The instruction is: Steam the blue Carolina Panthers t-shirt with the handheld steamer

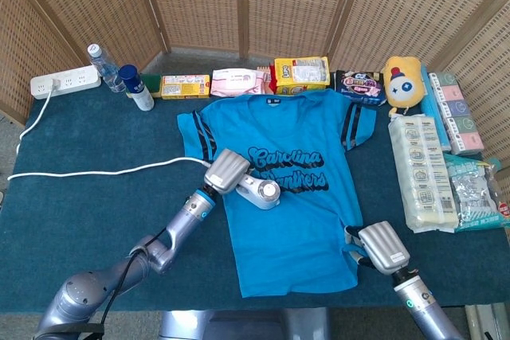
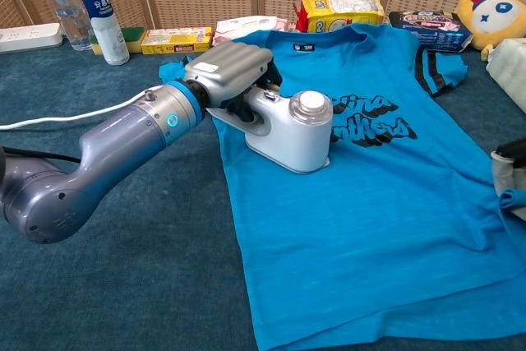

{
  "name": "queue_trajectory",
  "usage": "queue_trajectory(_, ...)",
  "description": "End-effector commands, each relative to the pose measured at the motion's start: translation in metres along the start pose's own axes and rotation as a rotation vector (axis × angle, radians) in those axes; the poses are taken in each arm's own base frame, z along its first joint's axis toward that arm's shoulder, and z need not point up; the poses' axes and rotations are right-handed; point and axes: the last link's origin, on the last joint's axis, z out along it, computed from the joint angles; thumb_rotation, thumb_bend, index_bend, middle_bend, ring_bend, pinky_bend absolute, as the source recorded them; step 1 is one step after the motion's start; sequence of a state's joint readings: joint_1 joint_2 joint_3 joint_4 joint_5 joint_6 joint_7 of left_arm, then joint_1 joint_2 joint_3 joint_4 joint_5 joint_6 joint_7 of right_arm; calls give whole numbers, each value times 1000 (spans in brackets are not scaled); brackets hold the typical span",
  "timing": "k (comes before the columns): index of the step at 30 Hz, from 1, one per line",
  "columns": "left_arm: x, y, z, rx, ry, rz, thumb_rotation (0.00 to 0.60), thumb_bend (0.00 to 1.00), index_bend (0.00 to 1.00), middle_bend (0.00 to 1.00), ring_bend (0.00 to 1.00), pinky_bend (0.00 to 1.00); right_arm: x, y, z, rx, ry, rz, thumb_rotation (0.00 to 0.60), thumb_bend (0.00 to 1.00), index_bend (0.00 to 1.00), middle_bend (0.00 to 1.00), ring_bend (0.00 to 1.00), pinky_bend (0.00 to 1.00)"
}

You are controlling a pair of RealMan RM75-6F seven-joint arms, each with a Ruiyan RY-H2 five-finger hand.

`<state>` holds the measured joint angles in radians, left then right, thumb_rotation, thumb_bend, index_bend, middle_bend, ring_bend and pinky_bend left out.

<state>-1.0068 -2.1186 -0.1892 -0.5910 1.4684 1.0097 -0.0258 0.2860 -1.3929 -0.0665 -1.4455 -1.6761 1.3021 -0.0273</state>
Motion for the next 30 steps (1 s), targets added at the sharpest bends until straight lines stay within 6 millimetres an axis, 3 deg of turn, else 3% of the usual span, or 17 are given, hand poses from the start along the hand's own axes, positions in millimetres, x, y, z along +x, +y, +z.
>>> queue_trajectory(1, 0, 0, 1, -6, 1, 10, 600, 322, 766, 805, 724, 787, 0, -1, 0, 3, 1, 0, 600, 524, 709, 685, 755, 825)
queue_trajectory(16, 6, -27, 2, 68, 6, 38, 600, 322, 766, 805, 725, 787, 0, -9, -3, 25, -10, 0, 600, 524, 709, 686, 756, 826)
queue_trajectory(27, 11, -31, 8, 100, 21, 35, 600, 323, 766, 805, 725, 787, -2, -11, -4, 30, -17, 6, 600, 524, 709, 686, 756, 826)
queue_trajectory(30, 4, -22, 9, 92, -1, 30, 600, 323, 766, 805, 725, 787, -2, -9, -5, 24, -18, 5, 600, 524, 709, 686, 756, 826)
